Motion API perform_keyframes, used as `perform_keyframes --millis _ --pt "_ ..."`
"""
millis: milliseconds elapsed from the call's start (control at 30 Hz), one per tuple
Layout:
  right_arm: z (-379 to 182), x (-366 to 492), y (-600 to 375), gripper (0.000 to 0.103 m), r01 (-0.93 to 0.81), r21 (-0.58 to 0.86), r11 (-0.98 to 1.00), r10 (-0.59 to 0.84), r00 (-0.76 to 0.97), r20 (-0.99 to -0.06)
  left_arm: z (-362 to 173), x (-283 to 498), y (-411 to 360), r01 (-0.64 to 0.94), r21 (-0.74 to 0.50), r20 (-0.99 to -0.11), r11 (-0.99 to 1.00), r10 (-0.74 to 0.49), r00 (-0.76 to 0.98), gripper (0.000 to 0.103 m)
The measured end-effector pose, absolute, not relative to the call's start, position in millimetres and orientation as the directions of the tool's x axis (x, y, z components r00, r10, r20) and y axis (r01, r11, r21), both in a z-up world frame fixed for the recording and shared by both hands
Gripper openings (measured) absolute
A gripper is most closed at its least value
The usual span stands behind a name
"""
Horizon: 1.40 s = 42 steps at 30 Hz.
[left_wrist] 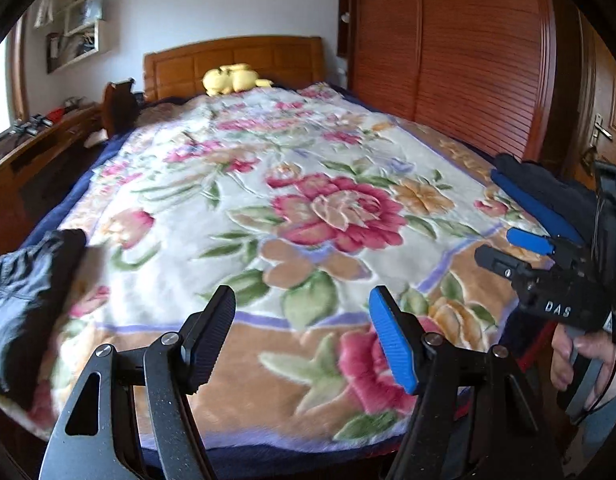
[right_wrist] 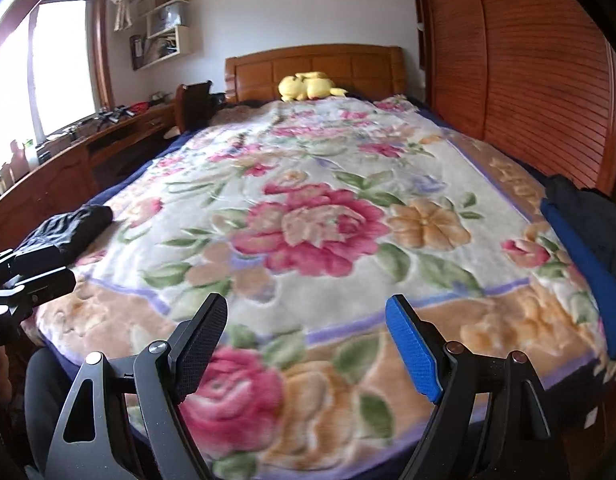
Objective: Fold large clothes
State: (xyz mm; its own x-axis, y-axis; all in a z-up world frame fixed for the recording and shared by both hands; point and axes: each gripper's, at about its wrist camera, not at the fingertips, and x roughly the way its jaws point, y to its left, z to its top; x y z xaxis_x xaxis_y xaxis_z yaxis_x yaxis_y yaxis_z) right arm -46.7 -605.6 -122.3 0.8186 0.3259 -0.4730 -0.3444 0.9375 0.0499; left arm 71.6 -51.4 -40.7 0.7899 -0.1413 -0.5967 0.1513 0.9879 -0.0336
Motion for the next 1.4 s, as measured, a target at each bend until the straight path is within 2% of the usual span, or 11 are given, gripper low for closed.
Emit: perform_keyframes --millis 533,633,867,1400 --pt "-70 -91 -616 0.083 -0.402 0.027 0.915 0.393 0.877 -0.276 31 18 -20 0.088 -0.039 -0.416 0.995 -0.097 0.904 0.071" --pt "-73 -96 -614 0.083 -0.401 0.018 0.916 0.392 0.884 -0.254 33 12 -17 0.071 -0.045 -0.396 0.996 -0.083 0.915 0.075" --pt "-92 -93 -598 0.083 -0.405 0.011 0.914 0.395 0.884 -0.252 28 13 -12 0.053 -0.07 -0.404 0.996 -0.077 0.911 0.076" --pt "-82 -101 -598 0.083 -0.396 0.015 0.918 0.386 0.885 -0.259 23 13 -10 0.039 -0.074 -0.412 0.997 -0.066 0.909 0.076"
